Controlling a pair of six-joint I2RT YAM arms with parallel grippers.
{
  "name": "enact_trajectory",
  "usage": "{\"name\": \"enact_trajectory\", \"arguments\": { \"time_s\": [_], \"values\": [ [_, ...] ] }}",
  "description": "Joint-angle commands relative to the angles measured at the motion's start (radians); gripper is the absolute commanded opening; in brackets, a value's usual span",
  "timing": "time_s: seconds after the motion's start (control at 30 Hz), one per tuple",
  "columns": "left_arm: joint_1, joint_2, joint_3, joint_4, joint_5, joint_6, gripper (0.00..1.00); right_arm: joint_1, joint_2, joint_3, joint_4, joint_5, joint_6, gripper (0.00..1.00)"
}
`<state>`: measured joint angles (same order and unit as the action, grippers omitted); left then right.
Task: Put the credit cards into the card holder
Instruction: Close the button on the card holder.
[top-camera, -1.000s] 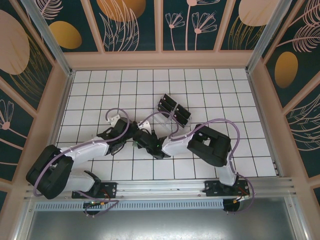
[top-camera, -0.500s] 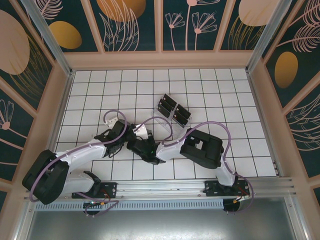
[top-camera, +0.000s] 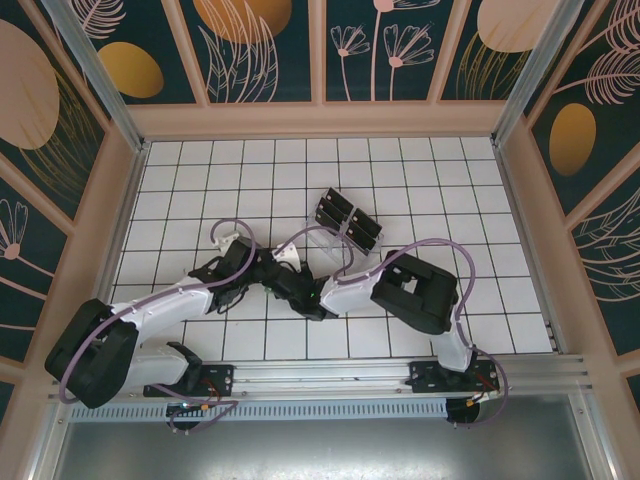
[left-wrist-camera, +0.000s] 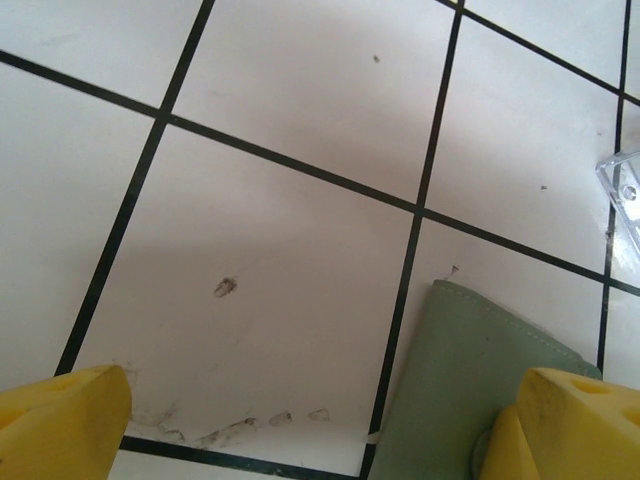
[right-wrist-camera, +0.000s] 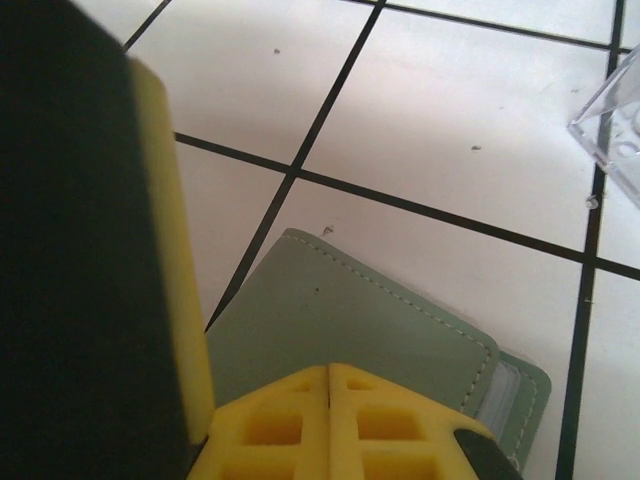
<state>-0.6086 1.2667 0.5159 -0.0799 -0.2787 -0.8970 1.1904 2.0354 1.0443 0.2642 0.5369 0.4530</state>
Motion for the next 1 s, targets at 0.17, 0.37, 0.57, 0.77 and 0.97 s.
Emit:
{"name": "enact_trajectory", "arguments": {
  "time_s": [0.17,0.37,0.57,0.77,0.97],
  "values": [
    [-0.003,0.021,0.057,0.002,0.003,0.045,0.99,-0.067,-0.003,-0.051,-0.387,-0.285,-0.036,0.0],
    [-0.002,0.024,0.069,0.011,-0.004,0.047,0.99,-0.132,-0.168,0.046,-0.332,-0.381,-0.082,0.07],
    [-0.003,0.025,0.058,0.016,-0.009,0.049,0.99,-0.202,-0.297,0.108,-0.318,-0.453,-0.07,0.15],
    [-0.003,0.009,0.039,0.014,-0.011,0.06,0.99,-0.293,-0.479,-0.006,-0.288,-0.47,0.002,0.29],
    [-0.003,-0.021,0.053,-0.005,-0.052,0.09,0.98,-0.488,-0.69,-0.148,-0.282,-0.511,0.039,0.49]
  ]
}}
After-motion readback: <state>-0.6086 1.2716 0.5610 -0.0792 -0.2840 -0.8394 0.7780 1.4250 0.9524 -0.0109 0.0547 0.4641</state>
